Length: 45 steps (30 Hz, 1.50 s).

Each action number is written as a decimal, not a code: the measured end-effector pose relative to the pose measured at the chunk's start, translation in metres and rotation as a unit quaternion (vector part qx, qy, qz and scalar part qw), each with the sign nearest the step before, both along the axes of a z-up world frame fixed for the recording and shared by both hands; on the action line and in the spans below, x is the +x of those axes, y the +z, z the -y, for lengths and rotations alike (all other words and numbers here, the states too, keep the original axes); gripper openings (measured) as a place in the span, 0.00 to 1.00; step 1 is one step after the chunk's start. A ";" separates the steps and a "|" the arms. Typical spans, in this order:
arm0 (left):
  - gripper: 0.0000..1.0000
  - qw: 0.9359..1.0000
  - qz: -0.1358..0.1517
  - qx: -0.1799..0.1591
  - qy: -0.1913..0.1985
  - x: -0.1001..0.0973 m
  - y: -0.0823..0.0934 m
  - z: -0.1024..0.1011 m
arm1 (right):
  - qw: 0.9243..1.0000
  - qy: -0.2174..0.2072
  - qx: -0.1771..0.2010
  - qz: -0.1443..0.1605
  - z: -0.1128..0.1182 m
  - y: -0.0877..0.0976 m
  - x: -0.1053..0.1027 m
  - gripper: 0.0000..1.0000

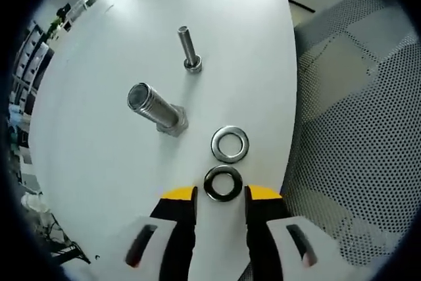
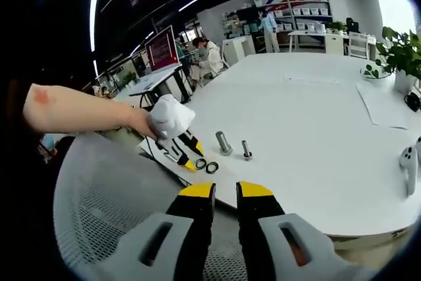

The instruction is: Place the washer onto the threaded stud by aligning its center hole with the stud, sliding it down to the base, and recovering from edge contact or off-axis alignment until the washer reaches the visible bottom stop.

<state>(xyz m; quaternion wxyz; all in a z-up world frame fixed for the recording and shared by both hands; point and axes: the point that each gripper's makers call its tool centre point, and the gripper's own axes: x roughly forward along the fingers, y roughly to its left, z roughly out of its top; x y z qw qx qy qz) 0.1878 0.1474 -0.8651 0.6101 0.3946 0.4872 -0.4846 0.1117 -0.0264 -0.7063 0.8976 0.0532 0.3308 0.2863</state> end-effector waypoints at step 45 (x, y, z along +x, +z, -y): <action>0.20 0.999 0.018 -0.033 0.010 0.015 0.000 0.020 | 1.000 -0.001 0.001 -0.002 0.000 0.000 -0.001 0.16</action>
